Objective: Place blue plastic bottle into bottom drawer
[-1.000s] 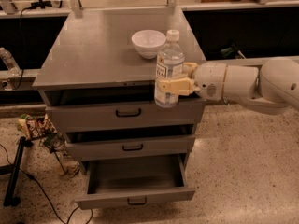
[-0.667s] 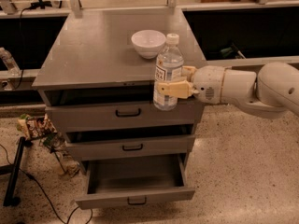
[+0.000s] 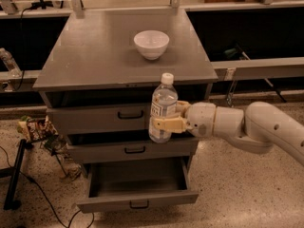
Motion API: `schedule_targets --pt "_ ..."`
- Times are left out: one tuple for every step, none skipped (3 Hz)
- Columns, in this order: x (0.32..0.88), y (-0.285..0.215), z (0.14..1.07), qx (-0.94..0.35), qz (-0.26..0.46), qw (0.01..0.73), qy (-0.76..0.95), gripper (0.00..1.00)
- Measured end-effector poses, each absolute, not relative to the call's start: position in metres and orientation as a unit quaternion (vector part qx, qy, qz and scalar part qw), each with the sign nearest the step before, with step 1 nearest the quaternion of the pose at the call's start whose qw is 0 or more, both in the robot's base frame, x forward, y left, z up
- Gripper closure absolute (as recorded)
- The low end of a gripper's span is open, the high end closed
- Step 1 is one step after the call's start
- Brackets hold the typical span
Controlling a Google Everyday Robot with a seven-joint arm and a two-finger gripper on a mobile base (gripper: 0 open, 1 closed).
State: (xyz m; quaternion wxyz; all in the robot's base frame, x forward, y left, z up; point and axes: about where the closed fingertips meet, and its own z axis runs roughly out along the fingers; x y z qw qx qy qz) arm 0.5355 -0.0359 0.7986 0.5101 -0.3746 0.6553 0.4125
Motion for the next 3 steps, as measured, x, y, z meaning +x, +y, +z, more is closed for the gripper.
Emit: schedule_targets --pt "0.517 -0.023 0.768 -0.423 0.401 0.509 0.633 1.0" --pt "0.501 -0.006 0.74 -0.47 0.366 0.522 0.61 1.0" --pt "0.501 -0.006 0.739 -0.47 0.366 0.522 0.61 1.0"
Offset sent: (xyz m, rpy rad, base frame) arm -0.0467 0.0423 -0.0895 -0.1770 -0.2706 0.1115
